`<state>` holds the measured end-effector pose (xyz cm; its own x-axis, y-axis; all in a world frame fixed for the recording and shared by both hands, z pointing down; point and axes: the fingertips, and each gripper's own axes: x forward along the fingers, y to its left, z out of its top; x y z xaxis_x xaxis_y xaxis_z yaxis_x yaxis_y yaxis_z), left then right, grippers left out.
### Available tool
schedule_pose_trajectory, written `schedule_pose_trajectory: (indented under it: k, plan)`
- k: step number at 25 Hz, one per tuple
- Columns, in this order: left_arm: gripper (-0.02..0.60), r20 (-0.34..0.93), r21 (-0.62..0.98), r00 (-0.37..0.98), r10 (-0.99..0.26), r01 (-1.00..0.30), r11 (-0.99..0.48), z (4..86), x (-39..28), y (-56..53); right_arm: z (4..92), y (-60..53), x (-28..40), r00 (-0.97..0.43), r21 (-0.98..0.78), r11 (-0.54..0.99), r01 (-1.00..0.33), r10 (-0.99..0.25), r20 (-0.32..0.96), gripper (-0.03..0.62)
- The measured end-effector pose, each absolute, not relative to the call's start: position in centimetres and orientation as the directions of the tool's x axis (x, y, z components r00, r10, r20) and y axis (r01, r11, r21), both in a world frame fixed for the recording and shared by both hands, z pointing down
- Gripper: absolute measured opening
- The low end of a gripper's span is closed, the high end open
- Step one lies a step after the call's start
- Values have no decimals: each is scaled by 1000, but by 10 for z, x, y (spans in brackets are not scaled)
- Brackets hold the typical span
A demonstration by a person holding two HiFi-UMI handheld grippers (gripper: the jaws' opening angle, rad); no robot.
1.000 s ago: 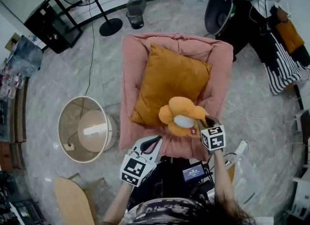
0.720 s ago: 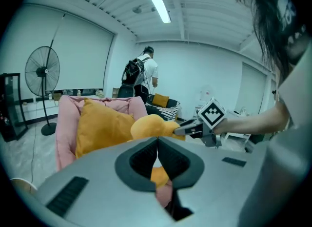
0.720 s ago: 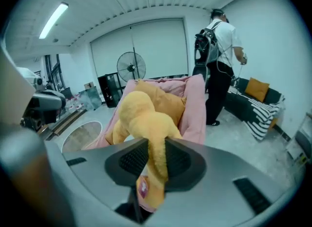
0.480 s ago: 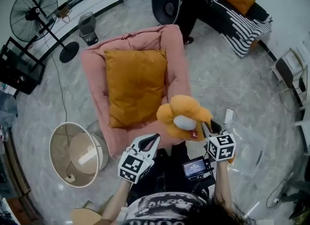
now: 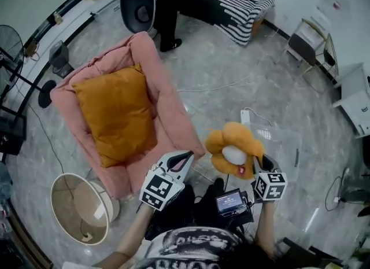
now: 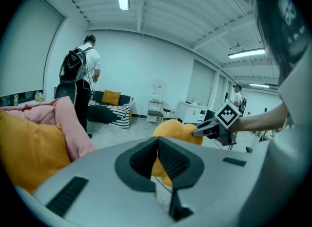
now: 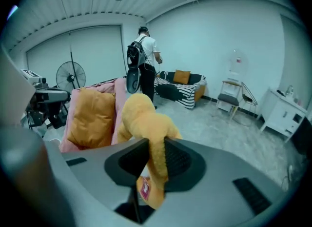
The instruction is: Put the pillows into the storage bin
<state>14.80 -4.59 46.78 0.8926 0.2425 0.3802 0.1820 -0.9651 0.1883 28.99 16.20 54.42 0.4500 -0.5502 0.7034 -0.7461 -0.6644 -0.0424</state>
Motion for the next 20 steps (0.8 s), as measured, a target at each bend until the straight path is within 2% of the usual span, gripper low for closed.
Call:
schedule_pose_trajectory:
  k: [7,13,20]
  plan:
    - [12,410,217,861,302,230,-949,479,211,34,584,286,321,484,-62,-777,-627,-451,750,84]
    - [12,477,204,805,352,288,-935,493,261,113,623,396,378,507,-33,-847,-531,-349,788,84]
    - [12,496,206,783,375,313,-927,502,315,183,686,485,457,503,56,-871,-488,-228,834,84]
